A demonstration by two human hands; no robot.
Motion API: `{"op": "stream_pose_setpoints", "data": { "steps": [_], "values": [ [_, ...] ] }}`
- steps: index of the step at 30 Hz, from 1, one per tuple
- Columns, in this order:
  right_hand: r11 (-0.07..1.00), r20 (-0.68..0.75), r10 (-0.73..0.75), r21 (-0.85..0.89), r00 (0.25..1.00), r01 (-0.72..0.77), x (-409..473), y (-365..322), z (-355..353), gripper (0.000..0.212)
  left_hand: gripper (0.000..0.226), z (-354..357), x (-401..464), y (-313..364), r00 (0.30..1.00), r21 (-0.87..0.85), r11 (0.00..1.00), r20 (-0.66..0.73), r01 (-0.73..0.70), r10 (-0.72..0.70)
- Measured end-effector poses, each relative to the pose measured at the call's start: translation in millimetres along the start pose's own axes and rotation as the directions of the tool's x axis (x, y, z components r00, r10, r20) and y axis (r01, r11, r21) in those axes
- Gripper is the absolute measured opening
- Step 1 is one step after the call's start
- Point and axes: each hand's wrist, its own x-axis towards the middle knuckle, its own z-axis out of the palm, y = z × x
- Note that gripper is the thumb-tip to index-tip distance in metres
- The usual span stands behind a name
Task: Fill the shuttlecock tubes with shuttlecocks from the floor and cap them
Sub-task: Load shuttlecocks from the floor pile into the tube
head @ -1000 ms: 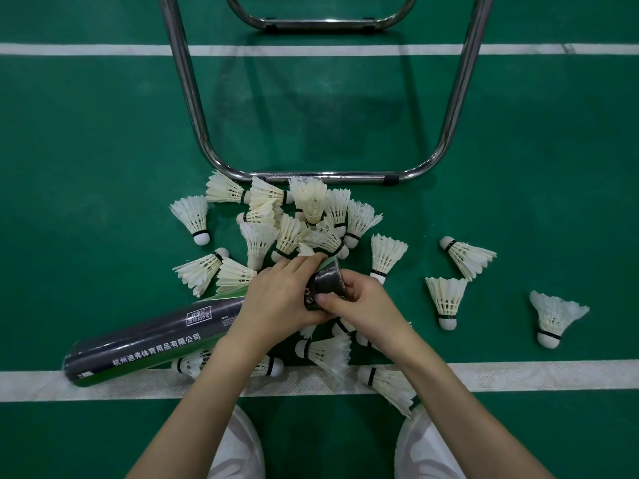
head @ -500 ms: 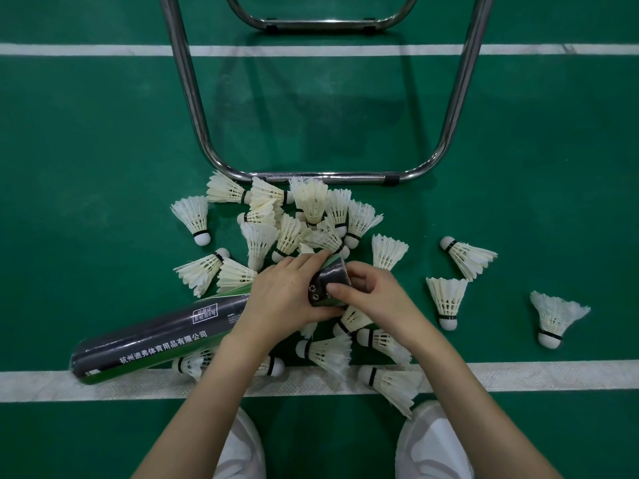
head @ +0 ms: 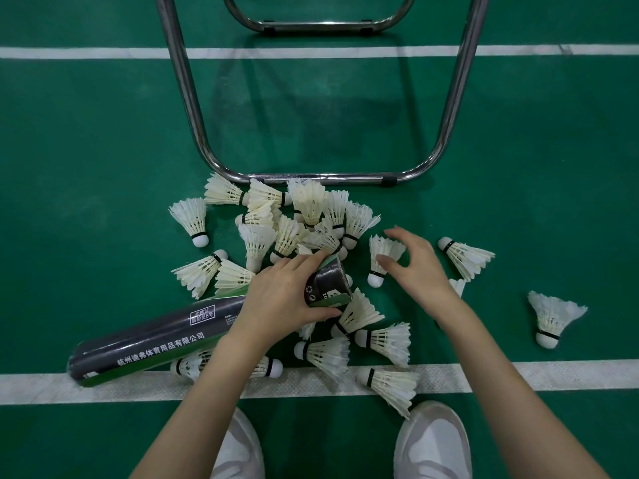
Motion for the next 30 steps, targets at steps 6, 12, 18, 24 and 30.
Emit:
{"op": "stream_pose_setpoints", "data": {
  "steps": [6,12,18,24,30],
  "values": [
    [0.998,0.027,0.013,-0.061,1.0,-0.012,2,11,15,0.058,0.091,-1,1,0,1.0,0.005,1.0,0.013,0.007,-0.007],
    [0.995,-0.03,0.037,-0.094,0.999,-0.04,3,16,24,0.057,0.091,-1,-1,0,1.0,-0.002,1.0,0.011,0.005,-0.005],
    [0.987,-0.05,0.102,-0.117,0.994,-0.107,2,16,27,0.037,0.091,0,-1,1,1.0,-0.003,1.0,0.022,0.006,-0.006],
    [0.978,-0.04,0.154,-0.138,0.987,-0.158,-1,11,22,0.022,0.09,-1,-1,1,1.0,0.0,1.0,0.02,0.006,-0.006],
    [0.976,-0.148,0.203,-0.05,0.968,-0.213,-4,13,18,0.024,0.091,-1,0,0,1.0,0.004,1.0,0.019,0.008,-0.008]
  ]
}}
